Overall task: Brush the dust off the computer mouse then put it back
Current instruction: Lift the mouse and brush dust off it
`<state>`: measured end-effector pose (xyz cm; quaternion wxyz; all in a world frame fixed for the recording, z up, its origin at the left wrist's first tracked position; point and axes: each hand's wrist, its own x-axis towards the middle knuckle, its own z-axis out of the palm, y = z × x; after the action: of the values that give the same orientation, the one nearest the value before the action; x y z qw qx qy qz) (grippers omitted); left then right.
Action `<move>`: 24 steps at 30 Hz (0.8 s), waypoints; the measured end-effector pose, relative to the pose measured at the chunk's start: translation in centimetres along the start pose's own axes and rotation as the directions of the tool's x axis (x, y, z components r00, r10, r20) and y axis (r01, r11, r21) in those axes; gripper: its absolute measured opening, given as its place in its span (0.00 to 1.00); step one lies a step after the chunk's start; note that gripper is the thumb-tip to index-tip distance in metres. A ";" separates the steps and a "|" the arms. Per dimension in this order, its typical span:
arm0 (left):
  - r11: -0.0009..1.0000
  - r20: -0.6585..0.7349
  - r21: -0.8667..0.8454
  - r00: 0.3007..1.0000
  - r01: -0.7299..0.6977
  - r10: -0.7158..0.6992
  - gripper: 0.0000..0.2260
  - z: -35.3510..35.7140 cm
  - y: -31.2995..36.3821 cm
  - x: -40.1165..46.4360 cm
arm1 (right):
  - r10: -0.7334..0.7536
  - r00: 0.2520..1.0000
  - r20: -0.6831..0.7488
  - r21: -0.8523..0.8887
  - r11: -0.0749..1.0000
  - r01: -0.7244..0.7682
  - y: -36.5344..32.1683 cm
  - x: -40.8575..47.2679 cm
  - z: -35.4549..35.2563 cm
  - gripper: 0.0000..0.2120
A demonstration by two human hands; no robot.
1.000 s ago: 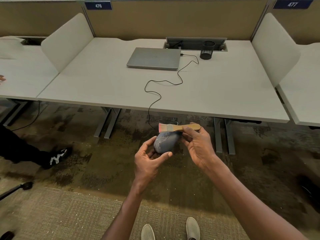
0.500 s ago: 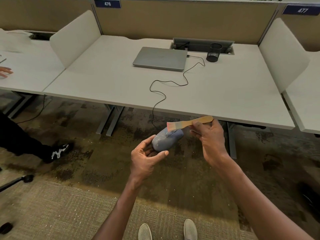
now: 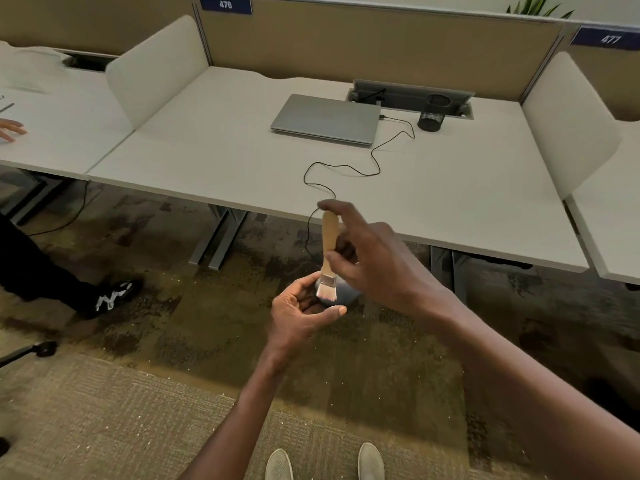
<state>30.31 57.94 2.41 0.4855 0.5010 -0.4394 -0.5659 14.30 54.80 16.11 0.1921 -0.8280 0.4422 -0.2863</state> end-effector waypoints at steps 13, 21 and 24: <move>1.000 0.014 0.004 1.000 0.002 -0.002 0.20 -0.8 0.5 0.1 | -0.051 0.993 0.105 -0.108 0.992 0.062 -1.5 2.4 1.5 0.28; 1.000 0.007 0.028 1.000 0.013 -0.013 0.20 -1.0 0.2 0.0 | -0.073 0.994 0.082 -0.066 0.995 0.078 -1.5 3.1 2.1 0.29; 1.000 0.022 0.016 1.000 0.014 -0.014 0.20 -1.0 0.4 -0.1 | -0.059 0.991 0.122 -0.069 0.995 0.068 -1.3 3.5 2.7 0.29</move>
<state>31.34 58.02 2.69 0.4728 0.5015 -0.4457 -0.5713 18.38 52.77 15.89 0.1788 -0.8639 0.4134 -0.2255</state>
